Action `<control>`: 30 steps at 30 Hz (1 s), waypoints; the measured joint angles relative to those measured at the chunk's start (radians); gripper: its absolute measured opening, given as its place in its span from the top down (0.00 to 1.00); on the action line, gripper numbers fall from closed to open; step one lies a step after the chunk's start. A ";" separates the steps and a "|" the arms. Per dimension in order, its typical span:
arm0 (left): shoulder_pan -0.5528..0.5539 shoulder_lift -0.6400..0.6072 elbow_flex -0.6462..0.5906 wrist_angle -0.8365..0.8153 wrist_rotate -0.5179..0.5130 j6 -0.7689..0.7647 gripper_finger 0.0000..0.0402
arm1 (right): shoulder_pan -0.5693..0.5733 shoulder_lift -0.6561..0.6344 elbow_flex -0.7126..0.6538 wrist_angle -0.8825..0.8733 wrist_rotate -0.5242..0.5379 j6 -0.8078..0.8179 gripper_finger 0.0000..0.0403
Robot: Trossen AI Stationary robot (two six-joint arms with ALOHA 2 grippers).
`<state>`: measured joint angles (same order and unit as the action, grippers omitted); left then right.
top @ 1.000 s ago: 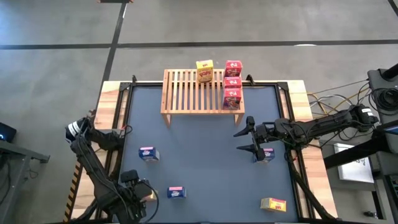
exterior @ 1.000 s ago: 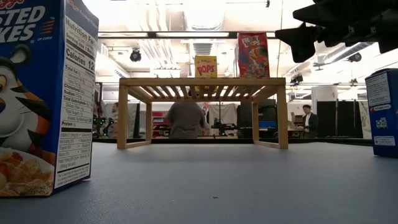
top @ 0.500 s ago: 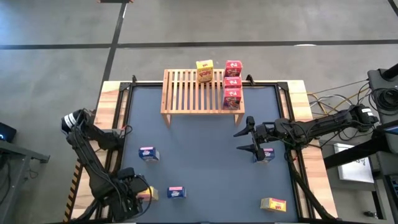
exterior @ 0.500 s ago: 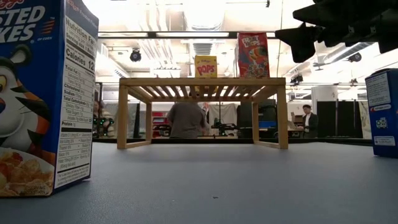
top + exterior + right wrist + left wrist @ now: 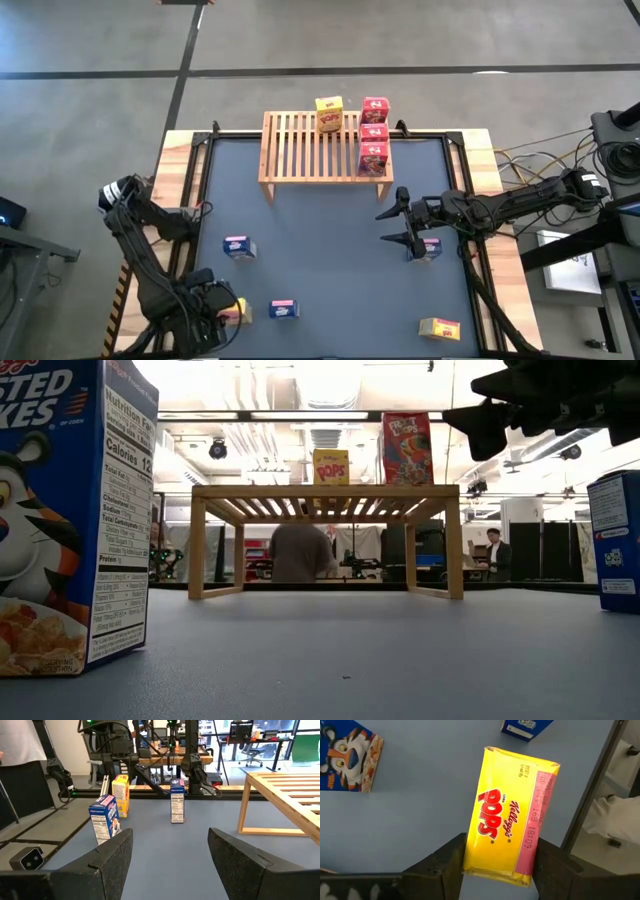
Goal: Stack cereal on shelf
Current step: Put the left yellow cereal box on the shelf aligned with the other yellow cereal box
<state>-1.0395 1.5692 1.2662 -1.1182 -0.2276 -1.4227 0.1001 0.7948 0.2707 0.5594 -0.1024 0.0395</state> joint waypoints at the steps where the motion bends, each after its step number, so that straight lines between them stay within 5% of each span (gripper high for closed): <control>1: 0.001 0.000 0.007 -0.008 -0.002 0.000 0.56 | 0.000 0.000 0.000 0.000 0.000 0.000 0.39; 18: 0.031 -0.001 0.303 -0.421 -0.317 0.097 0.57 | 0.000 0.000 0.000 0.000 0.000 0.002 0.39; 30: 0.165 -0.086 0.311 -0.413 -0.437 0.269 0.57 | 0.000 0.000 0.000 0.000 0.000 -0.010 0.39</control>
<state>-0.8746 1.4836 1.5772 -1.5314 -0.6647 -1.1535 0.0998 0.7948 0.2707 0.5598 -0.1022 0.0299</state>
